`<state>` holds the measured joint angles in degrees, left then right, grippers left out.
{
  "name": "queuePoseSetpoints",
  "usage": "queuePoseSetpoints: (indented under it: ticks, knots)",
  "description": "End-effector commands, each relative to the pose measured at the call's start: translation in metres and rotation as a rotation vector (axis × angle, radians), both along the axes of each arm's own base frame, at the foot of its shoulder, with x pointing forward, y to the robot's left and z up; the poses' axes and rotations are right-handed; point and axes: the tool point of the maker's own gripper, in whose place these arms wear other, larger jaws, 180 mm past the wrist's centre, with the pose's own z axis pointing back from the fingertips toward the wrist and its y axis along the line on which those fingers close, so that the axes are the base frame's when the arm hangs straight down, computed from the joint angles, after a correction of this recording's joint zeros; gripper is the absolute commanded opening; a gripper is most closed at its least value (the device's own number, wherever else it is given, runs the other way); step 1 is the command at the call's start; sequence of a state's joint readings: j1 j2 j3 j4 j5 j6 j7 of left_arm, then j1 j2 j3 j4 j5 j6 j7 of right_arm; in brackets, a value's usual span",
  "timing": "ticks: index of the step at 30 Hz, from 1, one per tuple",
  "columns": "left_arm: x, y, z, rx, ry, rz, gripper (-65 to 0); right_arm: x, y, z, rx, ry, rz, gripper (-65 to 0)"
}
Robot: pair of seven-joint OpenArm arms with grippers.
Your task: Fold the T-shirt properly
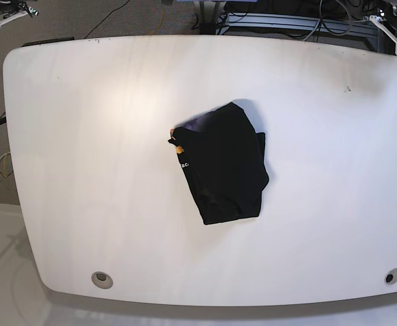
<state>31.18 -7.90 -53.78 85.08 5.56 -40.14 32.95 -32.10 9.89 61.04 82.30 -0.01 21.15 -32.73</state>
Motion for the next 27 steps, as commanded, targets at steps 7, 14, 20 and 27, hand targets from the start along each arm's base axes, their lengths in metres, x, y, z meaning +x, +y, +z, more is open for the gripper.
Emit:
queuePoseSetpoints:
  ticks: [7,14,20,27]
  knots:
    - [-0.043,-0.015,-0.048,-0.127,0.048,0.076,-65.0,-0.053,0.012,-0.053,0.129,0.048,-0.061,-65.0]
    - [-0.06,-0.047,-0.082,-0.212,0.092,0.021,-65.0,-0.065,0.053,-0.105,0.267,0.096,-0.012,-65.0]
    - [-0.08,-0.082,-0.11,-0.315,0.123,-0.001,-65.0,-0.073,0.093,-0.139,0.366,0.111,-0.001,-65.0]
    - [-0.114,-0.093,-0.135,-0.341,0.194,-0.001,-65.0,-0.074,0.143,-0.171,0.478,0.136,0.037,-65.0]
